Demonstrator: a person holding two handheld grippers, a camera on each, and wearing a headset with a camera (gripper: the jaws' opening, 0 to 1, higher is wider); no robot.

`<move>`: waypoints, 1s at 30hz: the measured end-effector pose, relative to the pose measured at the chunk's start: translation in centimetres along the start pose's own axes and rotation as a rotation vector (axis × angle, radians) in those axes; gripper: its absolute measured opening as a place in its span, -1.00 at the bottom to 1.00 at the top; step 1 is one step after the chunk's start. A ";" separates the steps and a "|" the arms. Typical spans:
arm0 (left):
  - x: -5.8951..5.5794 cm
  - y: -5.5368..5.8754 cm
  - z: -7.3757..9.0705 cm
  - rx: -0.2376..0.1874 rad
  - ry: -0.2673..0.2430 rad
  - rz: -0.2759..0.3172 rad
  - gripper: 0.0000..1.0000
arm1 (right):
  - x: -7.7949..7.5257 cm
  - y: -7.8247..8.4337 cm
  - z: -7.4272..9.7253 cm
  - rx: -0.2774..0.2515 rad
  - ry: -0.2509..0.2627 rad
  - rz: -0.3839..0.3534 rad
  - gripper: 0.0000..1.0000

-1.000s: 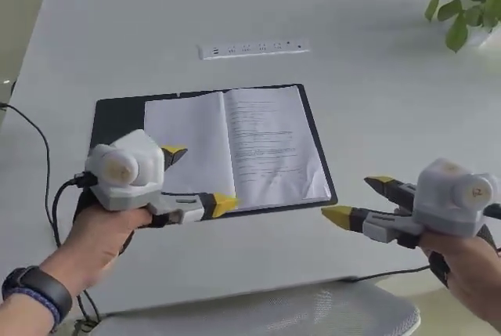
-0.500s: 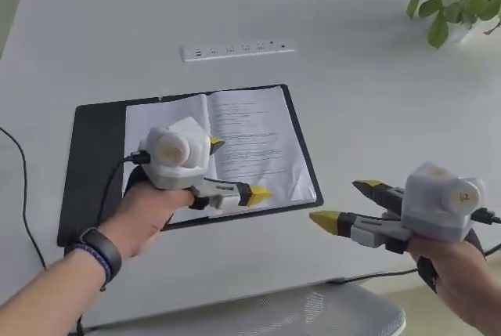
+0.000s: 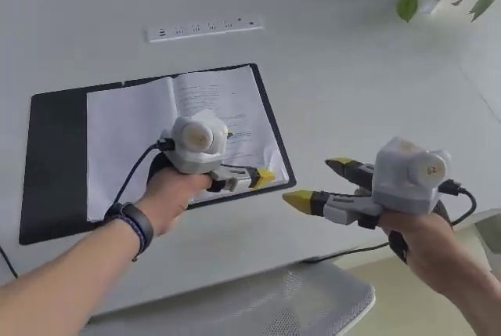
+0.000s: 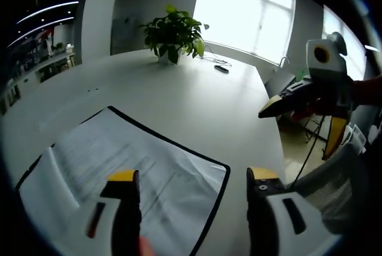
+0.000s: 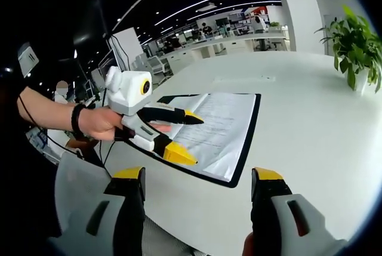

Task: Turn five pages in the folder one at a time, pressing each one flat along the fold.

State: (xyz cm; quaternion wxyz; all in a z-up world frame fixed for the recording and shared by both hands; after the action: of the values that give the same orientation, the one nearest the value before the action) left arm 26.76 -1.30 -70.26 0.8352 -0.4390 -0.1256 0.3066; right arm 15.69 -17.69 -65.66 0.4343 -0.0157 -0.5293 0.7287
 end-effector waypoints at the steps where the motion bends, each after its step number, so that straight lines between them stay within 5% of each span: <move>1: -0.1 0.1 -0.3 0.006 -0.005 0.000 0.44 | 0.0 0.0 0.0 0.000 0.000 -0.002 0.43; 12: -0.7 1.7 -3.4 0.061 -0.056 -0.031 0.36 | -0.6 1.1 0.7 0.002 0.005 -0.038 0.42; 17: -1.0 2.2 -3.8 0.072 -0.101 -0.132 0.33 | -1.2 1.3 1.0 -0.008 0.015 -0.059 0.40; 21: -1.1 2.3 -3.7 0.066 -0.115 -0.150 0.30 | -1.3 1.2 0.8 -0.016 0.009 -0.067 0.39; 30: -0.7 2.1 -3.7 0.065 -0.104 -0.120 0.28 | -2.1 1.2 -0.3 -0.006 -0.015 -0.070 0.36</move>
State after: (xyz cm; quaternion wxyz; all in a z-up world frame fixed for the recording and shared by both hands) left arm 27.11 -3.25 -74.10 0.8583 -0.3867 -0.1850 0.2822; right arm 16.43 -18.92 -67.63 0.4555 0.0067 -0.5350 0.7115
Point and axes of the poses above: the centre of the closed fingertips' face, and the gripper's own axes: z roughly backward along the fingers, x roughly to its left, y roughly out of its underside, the point moved 9 cm from there along z, roughly backward along the fingers, and after that the axes turned 15 degrees about -y, right-handed, at the moved point
